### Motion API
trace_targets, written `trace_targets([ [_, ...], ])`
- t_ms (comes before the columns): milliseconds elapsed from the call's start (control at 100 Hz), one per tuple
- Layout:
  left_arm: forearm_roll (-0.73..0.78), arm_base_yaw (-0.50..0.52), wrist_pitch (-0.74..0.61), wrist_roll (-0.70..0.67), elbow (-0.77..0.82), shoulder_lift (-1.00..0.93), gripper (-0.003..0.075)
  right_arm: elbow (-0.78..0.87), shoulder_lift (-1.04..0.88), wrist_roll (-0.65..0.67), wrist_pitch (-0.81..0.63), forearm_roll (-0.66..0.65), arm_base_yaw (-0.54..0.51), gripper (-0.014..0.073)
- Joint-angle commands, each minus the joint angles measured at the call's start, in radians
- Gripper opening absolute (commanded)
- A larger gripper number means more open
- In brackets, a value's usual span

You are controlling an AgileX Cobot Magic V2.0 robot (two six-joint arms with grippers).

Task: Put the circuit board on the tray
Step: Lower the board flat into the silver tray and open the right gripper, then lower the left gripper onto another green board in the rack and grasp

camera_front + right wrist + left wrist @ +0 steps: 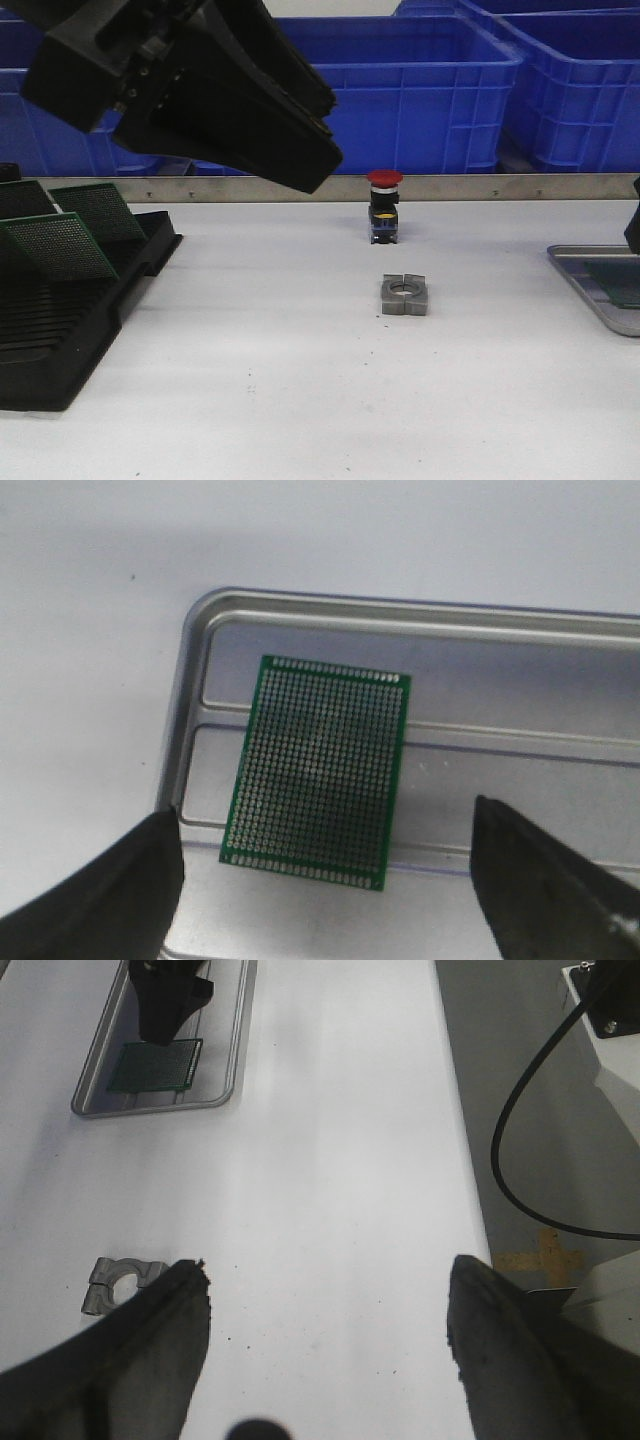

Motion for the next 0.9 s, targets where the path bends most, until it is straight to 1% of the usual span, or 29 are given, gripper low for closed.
trace_targets([
  [0, -0.051, -0.006, -0.022, -0.005, -0.031, -0.047, 0.0465, -0.029, -0.069, -0.024, -0.043, 0.012, -0.006, 0.0621],
  [80, -0.003, -0.006, -0.052, -0.005, -0.031, -0.065, 0.0465, -0.029, -0.098, -0.031, -0.020, 0.012, -0.006, 0.0621],
  [210, 0.180, -0.002, -0.125, -0.011, -0.031, -0.096, 0.0465, -0.028, -0.131, -0.031, 0.019, 0.012, -0.006, 0.0621],
  [270, 0.233, 0.014, -0.144, -0.015, -0.031, -0.104, 0.0465, -0.028, -0.134, -0.031, 0.029, 0.012, -0.006, 0.0621],
  [390, 0.300, 0.075, -0.140, -0.069, -0.028, -0.102, 0.0465, -0.028, -0.133, -0.031, 0.038, 0.012, -0.006, 0.0621],
  [540, 0.460, 0.157, -0.127, -0.174, -0.027, -0.102, 0.0465, -0.028, -0.132, -0.031, 0.049, 0.012, -0.006, 0.0621],
  [610, 0.513, 0.199, -0.123, -0.192, -0.027, -0.102, 0.0465, -0.028, -0.132, -0.031, 0.049, 0.012, -0.006, 0.0621],
  [750, 0.528, 0.281, -0.120, -0.200, -0.027, -0.091, 0.0465, -0.028, -0.132, -0.031, 0.048, 0.012, -0.006, 0.0621],
  [890, 0.530, 0.344, -0.112, -0.200, -0.027, -0.032, 0.0465, -0.028, -0.132, -0.031, 0.048, 0.012, -0.006, 0.0621],
])
